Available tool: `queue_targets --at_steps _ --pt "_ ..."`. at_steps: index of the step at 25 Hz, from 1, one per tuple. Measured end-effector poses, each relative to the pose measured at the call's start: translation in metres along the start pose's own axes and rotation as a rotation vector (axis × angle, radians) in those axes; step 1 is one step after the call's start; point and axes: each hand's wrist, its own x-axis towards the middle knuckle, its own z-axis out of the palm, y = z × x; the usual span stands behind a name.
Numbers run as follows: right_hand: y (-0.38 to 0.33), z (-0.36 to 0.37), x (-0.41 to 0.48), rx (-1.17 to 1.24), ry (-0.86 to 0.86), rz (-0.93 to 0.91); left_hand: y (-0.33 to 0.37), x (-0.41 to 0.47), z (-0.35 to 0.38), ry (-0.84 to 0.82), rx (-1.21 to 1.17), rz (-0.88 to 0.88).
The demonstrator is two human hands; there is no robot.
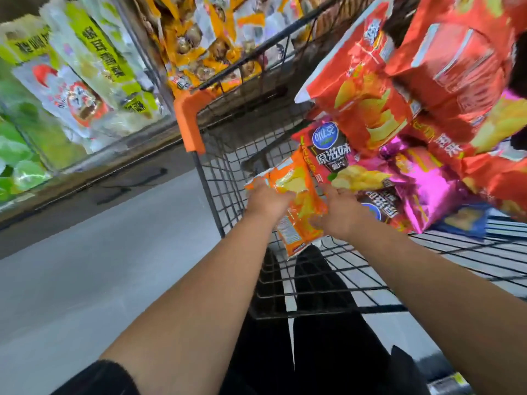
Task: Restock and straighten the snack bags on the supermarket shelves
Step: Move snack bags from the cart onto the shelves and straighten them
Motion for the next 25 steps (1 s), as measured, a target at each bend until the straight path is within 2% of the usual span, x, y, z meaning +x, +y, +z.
queue_targets --at_steps 3,11,14,21,23,25 --pt "-0.001 0.018 0.029 0.119 -0.007 -0.008 -0.014 0.031 0.015 0.019 -0.216 -0.111" --pt "0.004 0.027 0.045 0.485 -0.055 0.059 -0.011 0.036 0.023 0.069 -0.519 -0.252" --pt "-0.004 0.020 0.034 0.595 -0.046 0.055 -0.004 0.012 0.015 0.084 -0.667 -0.207" --pt "-0.004 -0.005 -0.011 0.776 -0.031 -0.034 0.026 -0.050 -0.014 -0.067 -0.946 -0.181" --pt "0.000 -0.015 -0.025 0.953 -0.029 -0.056 0.021 -0.054 -0.023 -0.095 -1.047 -0.182" --pt "0.009 -0.023 -0.037 1.227 -0.015 0.020 0.017 -0.059 -0.032 -0.165 -1.111 -0.180"
